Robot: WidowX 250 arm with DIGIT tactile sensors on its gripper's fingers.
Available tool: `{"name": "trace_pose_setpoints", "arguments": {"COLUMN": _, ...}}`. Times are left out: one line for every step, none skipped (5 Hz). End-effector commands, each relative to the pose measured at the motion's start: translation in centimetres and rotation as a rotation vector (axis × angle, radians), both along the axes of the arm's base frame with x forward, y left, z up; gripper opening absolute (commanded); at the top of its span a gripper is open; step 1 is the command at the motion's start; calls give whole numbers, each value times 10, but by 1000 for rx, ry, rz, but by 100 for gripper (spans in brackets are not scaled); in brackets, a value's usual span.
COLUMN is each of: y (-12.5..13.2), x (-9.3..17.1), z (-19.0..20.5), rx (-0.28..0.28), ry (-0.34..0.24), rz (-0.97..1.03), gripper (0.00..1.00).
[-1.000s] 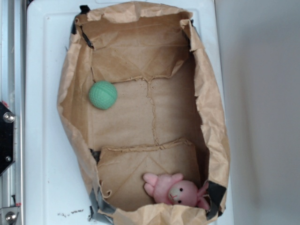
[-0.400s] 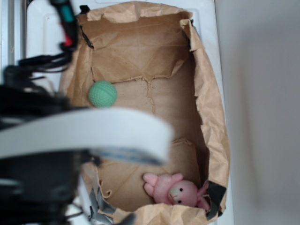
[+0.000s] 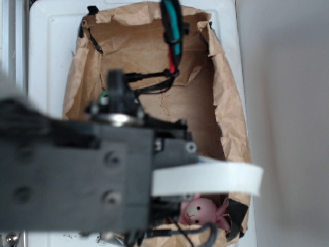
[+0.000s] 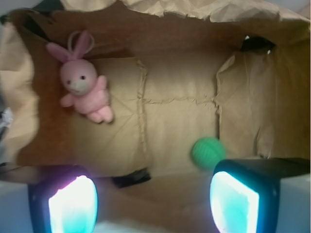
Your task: Grab the green ball.
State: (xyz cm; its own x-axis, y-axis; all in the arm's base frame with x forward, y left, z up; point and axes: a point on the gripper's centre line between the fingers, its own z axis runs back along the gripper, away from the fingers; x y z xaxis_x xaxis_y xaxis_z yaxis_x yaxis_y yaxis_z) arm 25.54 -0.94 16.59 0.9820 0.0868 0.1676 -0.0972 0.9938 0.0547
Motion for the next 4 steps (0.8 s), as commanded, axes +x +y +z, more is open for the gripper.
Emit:
{"name": "trace_pose_setpoints", "arguments": {"y": 43, "x": 12, "z": -29, "rx": 131, "ry": -3, "rz": 64, "gripper": 100}}
{"name": "trace_pose_setpoints", "arguments": {"y": 53, "x": 14, "z": -37, "rx": 131, "ry": 1, "rz": 184, "gripper": 100}}
{"name": "trace_pose_setpoints", "arguments": {"y": 53, "x": 14, "z": -37, "rx": 131, "ry": 1, "rz": 184, "gripper": 100}}
{"name": "trace_pose_setpoints", "arguments": {"y": 53, "x": 14, "z": -37, "rx": 131, "ry": 1, "rz": 184, "gripper": 100}}
